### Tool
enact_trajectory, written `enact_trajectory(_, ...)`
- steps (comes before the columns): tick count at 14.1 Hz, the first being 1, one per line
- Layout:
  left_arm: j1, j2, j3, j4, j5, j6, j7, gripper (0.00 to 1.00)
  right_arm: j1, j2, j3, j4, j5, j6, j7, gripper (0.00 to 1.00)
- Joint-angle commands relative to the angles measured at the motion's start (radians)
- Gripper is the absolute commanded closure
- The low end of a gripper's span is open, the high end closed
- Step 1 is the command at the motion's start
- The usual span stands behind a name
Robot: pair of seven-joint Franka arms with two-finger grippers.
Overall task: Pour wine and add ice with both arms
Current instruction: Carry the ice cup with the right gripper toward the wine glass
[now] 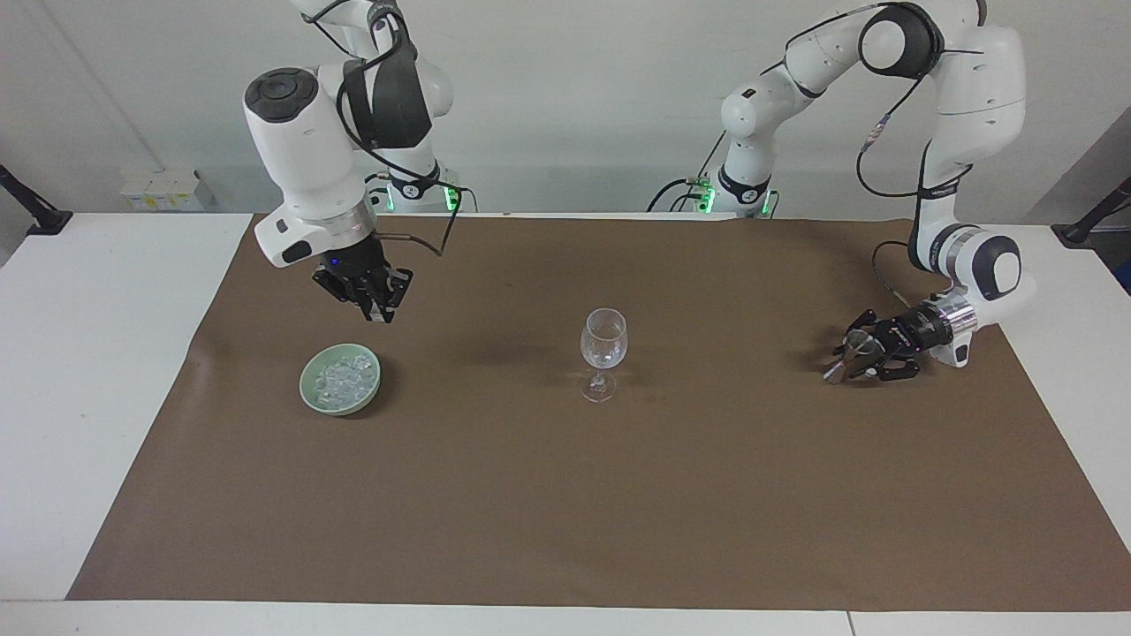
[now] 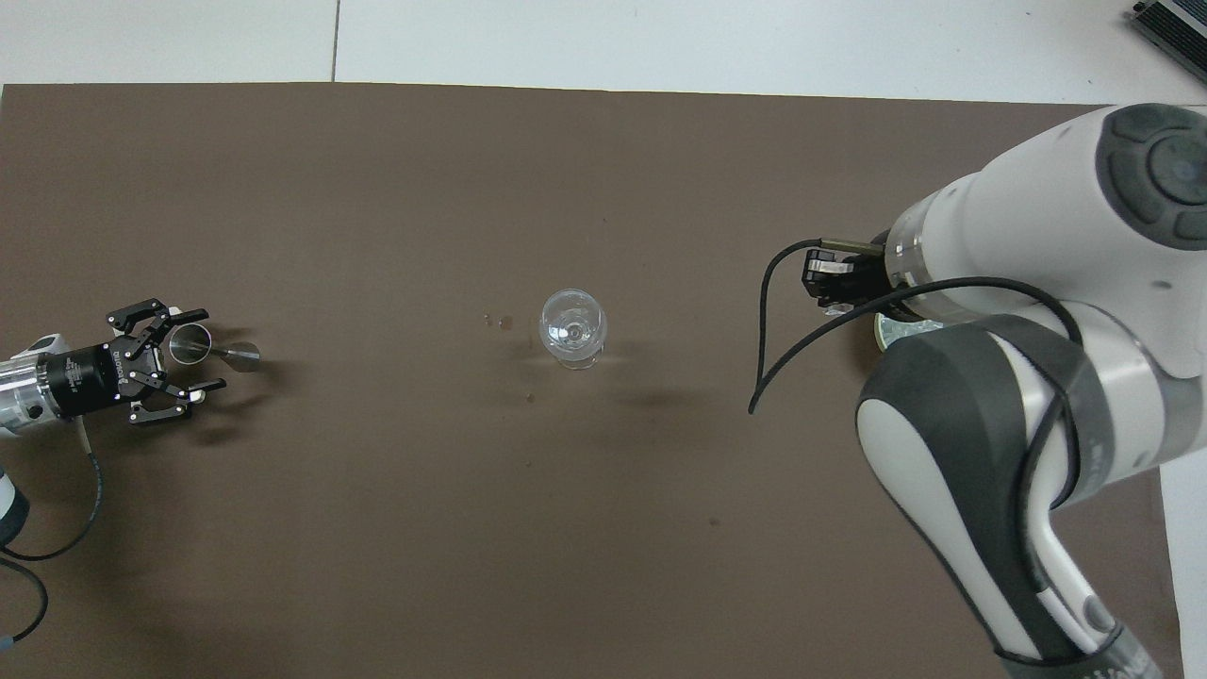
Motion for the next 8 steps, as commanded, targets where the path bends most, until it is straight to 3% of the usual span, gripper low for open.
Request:
enact_trajectory(1,0.022,0.013,-0.008,0.029,0.042,-0.029,-0.021,0.00,-0.013,0.003,0.066,0.008,0.009,0.070,0.100,1.00)
enact_trajectory(8,0.037,0.011,-0.008,0.090,0.122,-0.066,-0.054,0.00,0.017,0.083,0.178,-0.010,0.012,0.331,0.364,1.00)
